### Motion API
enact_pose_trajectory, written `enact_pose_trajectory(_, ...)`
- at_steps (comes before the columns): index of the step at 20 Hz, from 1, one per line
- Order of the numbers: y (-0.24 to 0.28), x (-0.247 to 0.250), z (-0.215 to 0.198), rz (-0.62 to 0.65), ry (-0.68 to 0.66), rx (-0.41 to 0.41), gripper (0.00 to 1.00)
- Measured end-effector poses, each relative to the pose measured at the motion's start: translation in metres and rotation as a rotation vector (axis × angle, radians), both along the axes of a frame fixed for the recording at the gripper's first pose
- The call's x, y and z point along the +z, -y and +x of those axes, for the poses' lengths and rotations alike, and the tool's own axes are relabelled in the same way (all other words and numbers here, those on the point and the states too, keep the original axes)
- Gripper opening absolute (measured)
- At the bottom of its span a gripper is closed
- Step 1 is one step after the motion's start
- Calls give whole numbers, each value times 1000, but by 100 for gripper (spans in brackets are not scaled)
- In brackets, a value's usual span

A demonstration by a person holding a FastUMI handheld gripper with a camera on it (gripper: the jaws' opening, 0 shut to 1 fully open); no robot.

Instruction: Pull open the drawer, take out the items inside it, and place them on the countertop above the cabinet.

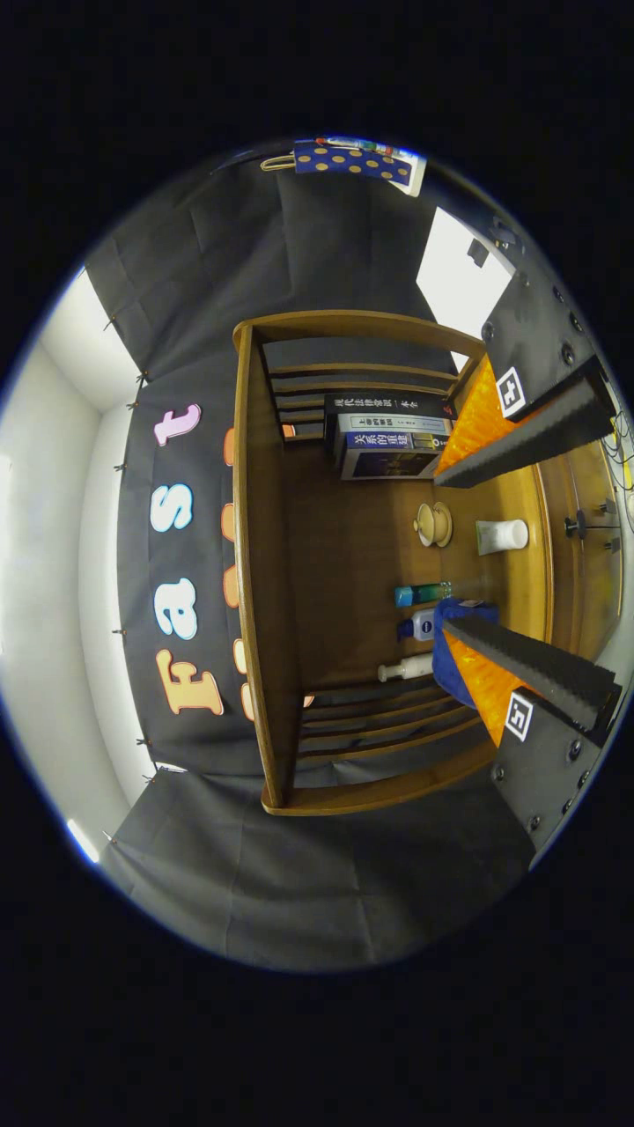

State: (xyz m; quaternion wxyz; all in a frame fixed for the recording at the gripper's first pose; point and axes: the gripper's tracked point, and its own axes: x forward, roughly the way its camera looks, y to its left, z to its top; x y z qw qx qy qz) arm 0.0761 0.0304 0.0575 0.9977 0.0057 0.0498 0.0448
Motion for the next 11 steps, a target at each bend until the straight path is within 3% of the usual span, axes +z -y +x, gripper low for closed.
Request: enact_pose_trajectory(11, -7, 0, -8, 2, -2, -3, 97)
